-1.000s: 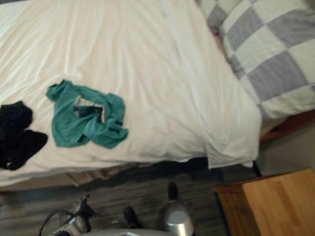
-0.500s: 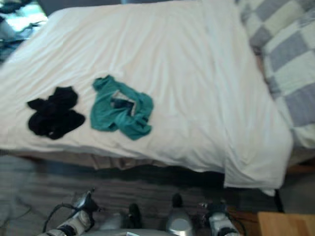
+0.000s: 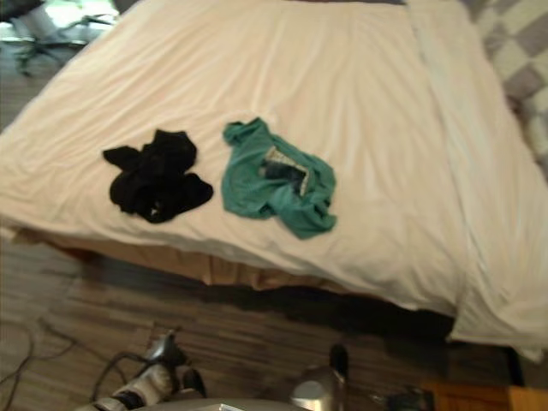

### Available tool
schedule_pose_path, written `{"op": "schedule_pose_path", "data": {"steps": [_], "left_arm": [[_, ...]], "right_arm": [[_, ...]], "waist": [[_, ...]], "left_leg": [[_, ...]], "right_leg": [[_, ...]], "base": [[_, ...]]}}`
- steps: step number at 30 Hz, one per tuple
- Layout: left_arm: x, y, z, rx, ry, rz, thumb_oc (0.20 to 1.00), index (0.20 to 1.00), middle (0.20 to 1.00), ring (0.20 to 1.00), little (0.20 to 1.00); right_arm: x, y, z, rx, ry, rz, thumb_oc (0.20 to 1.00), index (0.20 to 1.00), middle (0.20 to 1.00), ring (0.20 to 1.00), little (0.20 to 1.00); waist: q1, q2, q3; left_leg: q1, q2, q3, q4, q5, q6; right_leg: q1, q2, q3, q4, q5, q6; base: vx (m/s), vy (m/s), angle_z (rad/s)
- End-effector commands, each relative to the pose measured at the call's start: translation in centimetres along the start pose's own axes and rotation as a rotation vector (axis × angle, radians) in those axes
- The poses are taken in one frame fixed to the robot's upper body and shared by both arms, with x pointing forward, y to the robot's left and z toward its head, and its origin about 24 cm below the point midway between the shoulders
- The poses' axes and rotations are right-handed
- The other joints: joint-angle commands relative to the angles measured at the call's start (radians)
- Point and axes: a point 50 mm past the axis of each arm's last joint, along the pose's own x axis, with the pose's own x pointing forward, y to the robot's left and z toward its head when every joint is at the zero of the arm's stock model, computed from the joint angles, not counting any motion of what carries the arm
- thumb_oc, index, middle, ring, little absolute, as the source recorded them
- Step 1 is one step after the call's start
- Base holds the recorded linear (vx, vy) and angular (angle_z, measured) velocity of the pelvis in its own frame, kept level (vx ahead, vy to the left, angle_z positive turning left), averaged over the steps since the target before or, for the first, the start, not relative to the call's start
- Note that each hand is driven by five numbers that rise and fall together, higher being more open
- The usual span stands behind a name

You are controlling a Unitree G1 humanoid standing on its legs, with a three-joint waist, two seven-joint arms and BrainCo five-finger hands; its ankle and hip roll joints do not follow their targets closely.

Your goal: Tidy up the quilt and then pick up the clothes from the bed and put them into the laundry hamper.

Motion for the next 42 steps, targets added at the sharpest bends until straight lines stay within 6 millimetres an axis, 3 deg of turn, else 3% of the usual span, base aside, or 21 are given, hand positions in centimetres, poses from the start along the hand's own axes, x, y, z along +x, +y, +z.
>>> {"op": "schedule_pose_path", "data": {"steps": [1,3,4,6,7,8,9,11,14,15,17,19,23,25,27,32,33,36,38,41,42], "left_arm": [[0.6,2.6,-0.7,0.014,0.023,0.048,1.0,1.0,1.0,1.0,1.0],[0.6,2.8,-1.4,0.045,0.048,0.035,1.0,1.0,1.0,1.0,1.0],[0.6,3.1,-1.8,0.08,0.071,0.041,1.0,1.0,1.0,1.0,1.0],[0.6,2.4,-1.1,0.091,0.035,0.016,1.0,1.0,1.0,1.0,1.0],[0.7,2.4,1.0,0.129,-0.044,0.03,1.0,1.0,1.0,1.0,1.0],[0.8,2.5,1.1,0.127,-0.046,0.033,1.0,1.0,1.0,1.0,1.0],[0.8,2.8,2.9,0.099,-0.107,0.054,1.0,1.0,1.0,1.0,1.0],[0.8,3.4,4.4,0.073,-0.159,0.081,1.0,1.0,1.0,1.0,1.0],[0.6,2.7,6.5,0.125,-0.253,0.066,1.0,1.0,1.0,1.0,1.0],[0.6,2.7,6.5,0.125,-0.253,0.066,1.0,1.0,1.0,1.0,1.0],[0.5,2.7,7.0,0.135,-0.265,0.082,1.0,1.0,1.0,1.0,1.0],[0.4,2.1,7.6,0.134,-0.278,0.054,1.0,1.0,1.0,1.0,1.0],[0.7,3.0,6.7,0.126,-0.25,0.07,1.0,1.0,1.0,1.0,1.0],[0.8,3.7,6.0,0.109,-0.229,0.085,1.0,1.0,1.0,1.0,1.0],[1.0,4.2,3.4,0.078,-0.136,0.092,1.0,1.0,1.0,1.0,1.0],[0.9,4.3,-1.0,-0.021,0.033,0.113,1.0,1.0,1.0,1.0,1.0],[0.4,4.4,-4.1,-0.16,0.153,0.149,1.0,1.0,1.0,1.0,1.0],[-0.7,5.9,-8.4,-0.415,0.274,0.302,1.0,1.0,1.0,1.0,1.0],[-1.1,6.1,-9.3,-0.472,0.29,0.344,1.0,1.0,1.0,1.0,1.0],[-2.9,13.0,-10.2,-0.521,0.109,0.657,1.0,1.0,1.0,1.0,1.0],[-2.9,13.0,-10.2,-0.521,0.11,0.657,1.0,1.0,1.0,1.0,1.0]], "right_arm": [[0.3,-0.2,3.9,-0.046,-0.107,0.008,1.0,1.0,1.0,1.0,1.0],[0.3,0.0,4.1,-0.066,-0.121,0.021,1.0,1.0,1.0,1.0,1.0],[0.4,-0.5,4.4,-0.118,-0.148,0.014,1.0,1.0,1.0,1.0,1.0],[0.4,-0.6,4.1,-0.145,-0.141,0.017,1.0,1.0,1.0,1.0,1.0],[0.8,-2.3,6.1,-0.212,-0.184,-0.038,1.0,1.0,1.0,1.0,1.0],[0.8,-2.4,6.2,-0.212,-0.187,-0.04,1.0,1.0,1.0,1.0,1.0],[1.0,-3.3,7.1,-0.239,-0.203,-0.078,1.0,1.0,1.0,1.0,1.0],[0.9,-3.4,7.2,-0.211,-0.214,-0.088,1.0,1.0,1.0,1.0,1.0],[0.6,-2.7,9.0,-0.193,-0.268,-0.064,1.0,1.0,1.0,1.0,1.0],[0.6,-2.7,9.0,-0.193,-0.268,-0.064,1.0,1.0,1.0,1.0,1.0],[0.5,-2.9,9.8,-0.187,-0.305,-0.073,1.0,1.0,1.0,1.0,1.0],[0.3,-2.0,10.0,-0.173,-0.309,-0.047,1.0,1.0,1.0,1.0,1.0],[-0.4,-0.1,11.3,-0.191,-0.357,0.007,1.0,1.0,1.0,1.0,1.0],[-0.8,0.8,12.0,-0.222,-0.391,0.031,1.0,1.0,1.0,1.0,1.0],[-0.8,1.1,11.3,-0.241,-0.383,0.048,1.0,1.0,1.0,1.0,1.0],[-0.3,0.4,9.7,-0.193,-0.316,0.029,1.0,1.0,1.0,1.0,1.0],[0.3,-1.2,8.0,-0.105,-0.241,-0.021,1.0,1.0,1.0,1.0,1.0],[1.0,-5.6,6.2,0.136,-0.184,-0.171,1.0,1.0,1.0,1.0,1.0],[0.8,-6.6,5.7,0.176,-0.198,-0.218,1.0,1.0,1.0,1.0,1.0],[-0.6,-13.6,6.0,-0.068,-0.375,-0.491,1.0,1.0,1.0,1.0,1.0],[-0.7,-13.6,6.0,-0.068,-0.376,-0.491,1.0,1.0,1.0,1.0,1.0]], "waist": [[-0.01,0.024,0.053],[-0.021,0.011,0.06],[-0.033,-0.008,0.072],[-0.026,-0.002,0.082],[-0.029,0.027,0.108],[-0.029,0.024,0.11],[0.002,0.02,0.142],[0.005,0.017,0.152],[-0.013,0.069,0.105],[-0.012,0.065,0.103],[0.0,0.095,0.078],[-0.027,0.107,0.059],[-0.01,0.066,0.039],[0.009,0.053,0.037],[0.02,0.038,0.034],[0.035,0.015,0.012],[0.039,0.009,0.005],[0.035,-0.001,0.0],[0.033,-0.003,-0.002],[0.037,0.002,-0.011],[0.036,0.001,-0.013]], "left_leg": [[-0.022,0.086,0.07,0.006,-0.054,-0.006],[-0.005,0.054,0.081,0.009,-0.071,0.01],[0.005,-0.009,0.044,0.088,-0.185,0.037],[-0.012,-0.036,0.016,0.186,-0.246,0.047],[-0.086,-0.041,0.004,0.463,-0.256,0.011],[-0.105,-0.035,0.016,0.479,-0.242,0.017],[-0.249,-0.008,-0.031,0.771,-0.152,-0.056],[-0.302,0.005,-0.078,0.797,-0.172,-0.05],[-0.198,0.047,-0.125,0.406,-0.187,-0.014],[-0.193,0.041,-0.122,0.392,-0.179,-0.013],[-0.125,0.045,-0.265,0.126,-0.103,-0.024],[-0.084,0.034,-0.247,0.063,-0.113,-0.019],[-0.037,-0.013,-0.185,0.004,-0.116,0.007],[-0.026,-0.017,-0.141,-0.003,-0.12,0.021],[-0.018,-0.03,-0.122,-0.003,-0.126,0.036],[-0.014,-0.034,-0.094,-0.003,-0.133,0.035],[-0.003,-0.026,-0.08,-0.003,-0.137,0.03],[0.016,-0.026,-0.076,-0.003,-0.134,0.021],[0.017,-0.026,-0.077,-0.003,-0.132,0.018],[0.035,-0.021,-0.087,-0.003,-0.135,0.005],[0.032,-0.021,-0.087,-0.003,-0.132,0.005]], "right_leg": [[-0.055,0.165,0.001,0.071,-0.182,0.037],[-0.065,0.291,-0.004,0.075,-0.227,0.023],[-0.079,0.4,0.039,0.08,-0.269,-0.001],[-0.047,0.39,0.024,0.049,-0.297,-0.03],[-0.017,0.394,0.073,0.005,-0.305,-0.094],[-0.028,0.394,0.068,-0.001,-0.284,-0.103],[0.035,0.375,0.088,-0.053,-0.287,-0.138],[0.053,0.36,0.096,-0.093,-0.274,-0.123],[0.052,0.301,0.132,-0.148,-0.256,-0.056],[0.051,0.298,0.134,-0.15,-0.254,-0.055],[0.034,0.264,0.19,-0.152,-0.249,-0.023],[0.021,0.245,0.202,-0.134,-0.234,-0.002],[-0.032,0.218,0.222,-0.123,-0.162,0.029],[-0.059,0.224,0.173,-0.09,-0.161,0.025],[-0.041,0.277,0.172,-0.04,-0.193,0.017],[-0.003,0.243,0.134,-0.126,-0.159,0.03],[0.013,0.234,0.133,-0.158,-0.144,0.033],[0.045,0.225,0.125,-0.184,-0.138,0.036],[0.052,0.222,0.119,-0.193,-0.136,0.039],[0.092,0.216,0.091,-0.21,-0.147,0.051],[0.089,0.215,0.091,-0.211,-0.144,0.05]], "base": [[0.14,0.613,-0.45],[0.24,0.379,-0.42],[0.3,0.303,-0.11],[0.29,0.273,0.33],[0.17,0.216,0.87],[0.13,0.204,1.12],[-0.03,0.045,0.41],[0.11,0.29,-0.32],[0.18,0.5,-0.27],[0.18,0.466,-0.33],[0.2,0.633,-0.43],[0.18,0.556,-0.62],[0.04,0.282,-0.66],[-0.04,0.183,-0.78],[-0.02,0.155,-0.61],[0.02,-0.019,-0.18],[0.08,-0.072,-0.34],[0.09,-0.053,-0.25],[0.05,-0.037,-0.07],[0.09,-0.067,0.03],[0.02,-0.057,0.2]]}}
